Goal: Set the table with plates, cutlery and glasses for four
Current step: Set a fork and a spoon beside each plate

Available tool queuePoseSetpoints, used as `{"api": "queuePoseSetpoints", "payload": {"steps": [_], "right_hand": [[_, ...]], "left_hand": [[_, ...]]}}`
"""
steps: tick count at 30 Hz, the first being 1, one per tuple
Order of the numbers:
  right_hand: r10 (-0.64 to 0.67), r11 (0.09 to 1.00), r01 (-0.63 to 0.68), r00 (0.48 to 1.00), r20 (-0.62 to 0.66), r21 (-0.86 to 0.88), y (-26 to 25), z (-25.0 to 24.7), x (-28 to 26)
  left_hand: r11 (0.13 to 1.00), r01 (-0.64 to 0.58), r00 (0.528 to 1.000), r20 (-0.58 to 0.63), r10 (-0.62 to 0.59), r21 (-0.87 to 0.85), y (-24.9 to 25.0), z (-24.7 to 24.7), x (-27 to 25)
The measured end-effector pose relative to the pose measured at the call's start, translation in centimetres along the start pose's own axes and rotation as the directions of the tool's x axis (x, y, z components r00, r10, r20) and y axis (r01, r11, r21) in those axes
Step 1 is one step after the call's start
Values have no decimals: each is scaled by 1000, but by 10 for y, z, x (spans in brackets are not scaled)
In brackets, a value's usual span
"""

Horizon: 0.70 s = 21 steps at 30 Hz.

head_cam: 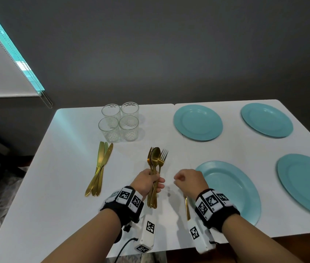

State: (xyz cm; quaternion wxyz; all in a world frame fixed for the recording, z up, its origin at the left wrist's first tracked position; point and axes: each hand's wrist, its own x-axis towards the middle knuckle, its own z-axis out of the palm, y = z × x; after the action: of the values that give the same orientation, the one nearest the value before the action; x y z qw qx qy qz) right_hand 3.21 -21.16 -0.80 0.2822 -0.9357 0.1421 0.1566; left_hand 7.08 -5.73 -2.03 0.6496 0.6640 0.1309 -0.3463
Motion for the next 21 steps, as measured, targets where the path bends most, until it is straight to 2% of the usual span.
{"api": "queuePoseSetpoints", "payload": {"steps": [3, 6, 11, 16, 19, 21], "right_hand": [[-153, 988, 153, 987, -58, 1, -10, -15, 0], [-254, 965, 250, 966, -41, -80, -14, -25, 0], [-249, 942, 257, 966, 64, -216, -8, -44, 5], [-285, 864, 339, 939, 192, -373, -1, -65, 33], [-302, 811, 398, 913, 274, -429, -4, -82, 57], [-295, 802, 403, 909, 294, -440, -7, -94, 75]], "left_hand": [[996, -25, 997, 71, 19, 87, 10, 9, -3], [987, -58, 988, 149, 35, 151, 18, 18, -3], [953, -92, 970, 244, 20, 287, 31, 29, 6], [897, -147, 959, 283, 25, 416, 56, 40, 19], [877, -139, 963, 269, 12, 459, 73, 45, 30], [884, -108, 976, 218, 7, 455, 83, 43, 39]]}}
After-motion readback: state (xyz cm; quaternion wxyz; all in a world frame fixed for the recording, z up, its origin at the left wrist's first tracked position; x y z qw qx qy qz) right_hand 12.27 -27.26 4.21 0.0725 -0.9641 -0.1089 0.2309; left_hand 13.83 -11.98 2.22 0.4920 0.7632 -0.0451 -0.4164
